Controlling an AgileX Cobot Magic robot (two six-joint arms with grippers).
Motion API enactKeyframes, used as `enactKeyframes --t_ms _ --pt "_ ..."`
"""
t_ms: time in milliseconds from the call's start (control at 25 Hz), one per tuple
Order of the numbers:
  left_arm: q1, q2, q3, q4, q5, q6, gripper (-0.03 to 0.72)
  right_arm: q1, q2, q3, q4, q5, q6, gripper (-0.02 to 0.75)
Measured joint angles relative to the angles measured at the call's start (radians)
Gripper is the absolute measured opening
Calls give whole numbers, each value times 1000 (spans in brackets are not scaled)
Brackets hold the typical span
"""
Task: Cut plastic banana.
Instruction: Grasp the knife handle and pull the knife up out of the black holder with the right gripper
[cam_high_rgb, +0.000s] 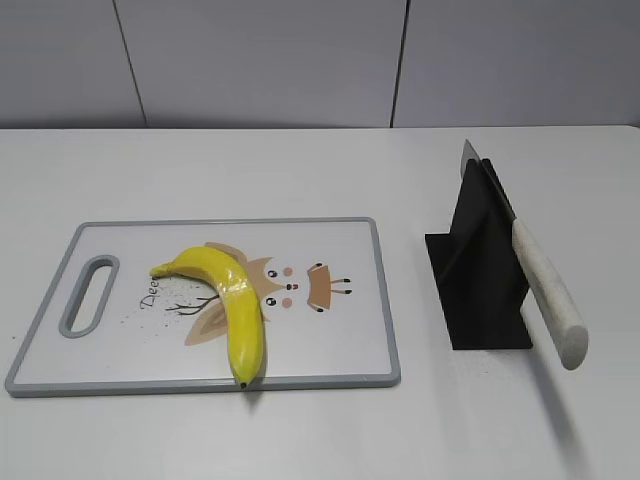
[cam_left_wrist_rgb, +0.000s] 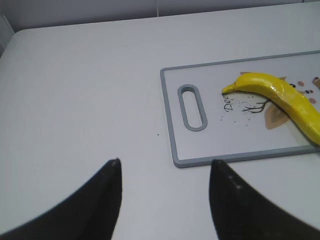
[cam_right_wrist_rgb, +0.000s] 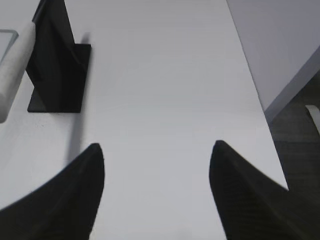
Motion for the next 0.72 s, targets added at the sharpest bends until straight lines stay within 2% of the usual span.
enactKeyframes --t_ms 160,720 --pt "0 0 0 0 0 0 550 0 158 -13 10 0 0 519" --pt "0 0 0 0 0 0 544 14 703 -179 155 -2 0 517"
